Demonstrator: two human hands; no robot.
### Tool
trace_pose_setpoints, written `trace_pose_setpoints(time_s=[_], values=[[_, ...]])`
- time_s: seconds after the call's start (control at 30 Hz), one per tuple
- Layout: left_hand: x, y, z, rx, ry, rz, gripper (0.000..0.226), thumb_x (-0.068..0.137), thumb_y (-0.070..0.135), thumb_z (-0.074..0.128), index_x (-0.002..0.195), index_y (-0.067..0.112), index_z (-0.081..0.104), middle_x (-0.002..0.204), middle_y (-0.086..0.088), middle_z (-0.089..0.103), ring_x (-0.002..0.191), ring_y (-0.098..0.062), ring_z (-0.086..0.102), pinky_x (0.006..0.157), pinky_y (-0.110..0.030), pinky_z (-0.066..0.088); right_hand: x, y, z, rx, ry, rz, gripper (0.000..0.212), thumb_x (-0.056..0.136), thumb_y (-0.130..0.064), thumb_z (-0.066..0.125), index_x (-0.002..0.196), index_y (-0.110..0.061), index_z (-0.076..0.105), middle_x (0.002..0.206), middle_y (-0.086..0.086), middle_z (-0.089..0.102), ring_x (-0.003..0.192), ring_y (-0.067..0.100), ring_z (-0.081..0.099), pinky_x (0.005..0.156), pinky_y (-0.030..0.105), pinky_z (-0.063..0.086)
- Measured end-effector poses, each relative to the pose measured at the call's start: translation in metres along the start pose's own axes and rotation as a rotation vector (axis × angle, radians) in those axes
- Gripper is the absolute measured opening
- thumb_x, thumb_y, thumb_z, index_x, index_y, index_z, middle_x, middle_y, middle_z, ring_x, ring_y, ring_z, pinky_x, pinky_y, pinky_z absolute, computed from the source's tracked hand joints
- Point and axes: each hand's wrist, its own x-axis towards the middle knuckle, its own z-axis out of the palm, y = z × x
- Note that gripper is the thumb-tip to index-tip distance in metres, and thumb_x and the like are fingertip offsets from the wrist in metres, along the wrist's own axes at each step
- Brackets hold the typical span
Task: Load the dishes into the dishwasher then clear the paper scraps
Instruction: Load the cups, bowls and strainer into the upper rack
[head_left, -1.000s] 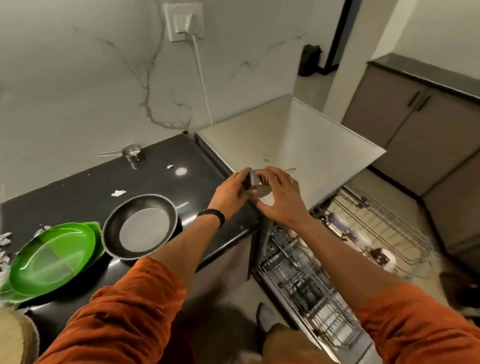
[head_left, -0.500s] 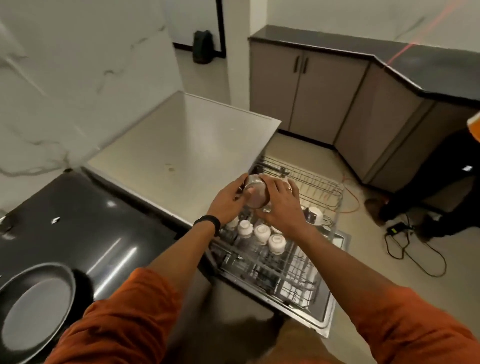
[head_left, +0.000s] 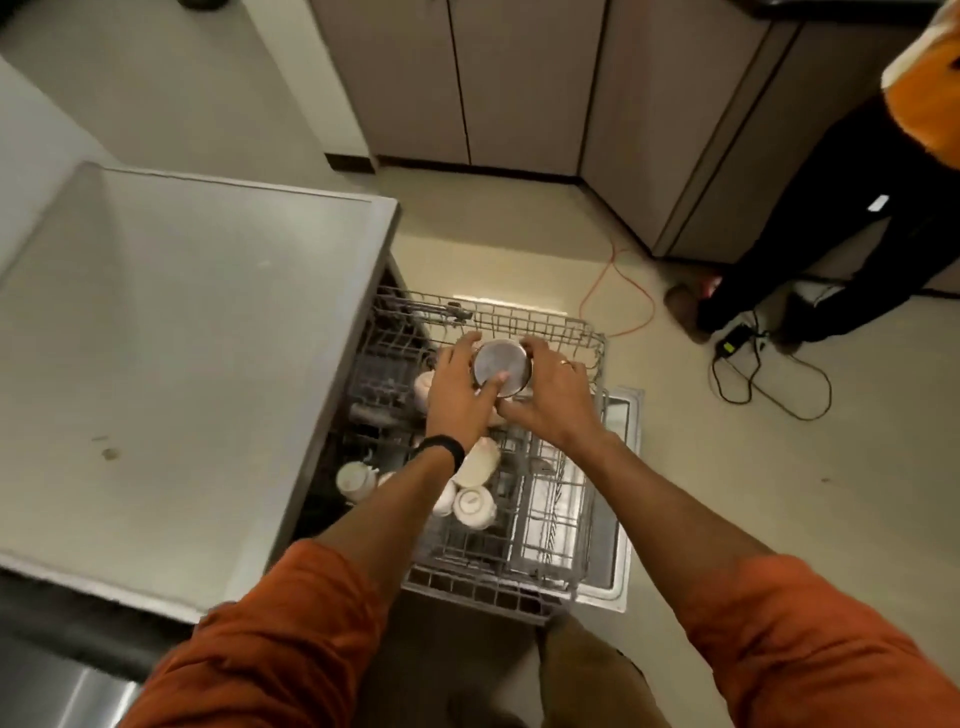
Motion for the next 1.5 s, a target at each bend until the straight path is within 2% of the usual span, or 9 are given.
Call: trace_pose_setpoints(time_s=[0.27, 0.47, 0.6, 0.67, 0.77, 1.0, 1.17, 1.33, 1.5], values=[[0.08, -0.06, 0.073, 0.032, -0.131, -0.114, 0.034, 0.086, 0.029, 0.072, 0.114, 0.026, 0.053, 0.113, 0.002, 0.058, 0.099, -0.018, 0.056, 0.086, -0.043, 0.053, 0.069, 0.073, 0.065, 0.043, -0.089, 0.083, 0.084, 0.085, -0.052, 0.068, 0.15, -0.011, 0.034, 0.137, 0.01, 0.045, 0.116, 0.025, 0.052, 0.093, 0.039, 0.053], [0.114, -0.107, 0.108, 0.002, -0.209, -0.182, 0.037, 0.091, 0.02, 0.07, 0.127, 0.016, 0.061, 0.126, -0.002, 0.061, 0.109, -0.014, 0.058, 0.098, -0.039, 0.053, 0.092, 0.105, 0.111, 0.064, -0.179, 0.132, 0.072, 0.093, -0.039, 0.065, 0.152, -0.014, 0.032, 0.143, 0.009, 0.049, 0.125, 0.026, 0.052, 0.1, 0.041, 0.05], [0.132, -0.119, 0.125, 0.017, -0.245, -0.174, 0.033, 0.097, 0.017, 0.062, 0.13, 0.013, 0.062, 0.128, -0.003, 0.063, 0.107, -0.011, 0.058, 0.098, -0.036, 0.052, 0.1, 0.116, 0.127, 0.047, -0.137, 0.146, 0.05, 0.093, -0.016, 0.065, 0.138, -0.016, 0.043, 0.136, 0.007, 0.048, 0.11, 0.024, 0.057, 0.086, 0.043, 0.057], [0.139, -0.122, 0.131, 0.074, -0.303, -0.169, 0.032, 0.101, 0.018, 0.056, 0.131, 0.011, 0.063, 0.133, -0.006, 0.061, 0.113, -0.017, 0.059, 0.1, -0.038, 0.05, 0.104, 0.118, 0.134, 0.023, -0.161, 0.194, 0.05, 0.096, -0.011, 0.06, 0.142, -0.018, 0.042, 0.149, 0.01, 0.041, 0.114, 0.027, 0.059, 0.086, 0.043, 0.058], [0.145, -0.125, 0.135, 0.18, -0.412, -0.166, 0.04, 0.104, 0.022, 0.048, 0.143, 0.013, 0.054, 0.145, -0.009, 0.053, 0.127, -0.027, 0.054, 0.105, -0.041, 0.046, 0.109, 0.116, 0.138, 0.028, -0.218, 0.28, 0.056, 0.1, -0.017, 0.056, 0.152, -0.021, 0.034, 0.164, 0.011, 0.023, 0.122, 0.032, 0.058, 0.089, 0.045, 0.057], [0.144, -0.123, 0.126, 0.319, -0.533, -0.149, 0.046, 0.107, 0.028, 0.039, 0.153, 0.021, 0.039, 0.16, -0.014, 0.032, 0.142, -0.033, 0.039, 0.112, -0.046, 0.038, 0.112, 0.102, 0.127, -0.039, -0.386, 0.316, 0.07, 0.102, -0.028, 0.055, 0.159, -0.022, 0.017, 0.169, 0.013, 0.001, 0.133, 0.037, 0.051, 0.097, 0.05, 0.051], [0.121, -0.106, 0.099, 0.344, -0.493, -0.104, 0.044, 0.106, 0.026, 0.042, 0.149, 0.023, 0.045, 0.162, -0.014, 0.031, 0.148, -0.029, 0.031, 0.116, -0.047, 0.034, 0.092, 0.083, 0.111, -0.061, -0.351, 0.303, 0.068, 0.099, -0.027, 0.059, 0.157, -0.022, 0.024, 0.168, 0.009, 0.009, 0.137, 0.034, 0.047, 0.097, 0.048, 0.051], [0.083, -0.079, 0.054, 0.318, -0.404, -0.067, 0.04, 0.105, 0.027, 0.044, 0.146, 0.025, 0.048, 0.161, -0.008, 0.034, 0.145, -0.029, 0.036, 0.112, -0.047, 0.039, 0.056, 0.046, 0.084, -0.047, -0.265, 0.195, 0.057, 0.093, -0.024, 0.063, 0.145, -0.025, 0.039, 0.152, 0.005, 0.037, 0.118, 0.028, 0.058, 0.084, 0.046, 0.057], [0.029, -0.047, -0.004, 0.325, -0.306, -0.021, 0.043, 0.106, 0.032, 0.043, 0.148, 0.023, 0.045, 0.163, -0.007, 0.03, 0.144, -0.029, 0.038, 0.112, -0.05, 0.039, 0.007, -0.009, 0.047, -0.085, -0.174, 0.062, 0.054, 0.094, -0.03, 0.063, 0.143, -0.019, 0.044, 0.143, 0.003, 0.047, 0.123, 0.026, 0.055, 0.09, 0.045, 0.055]])
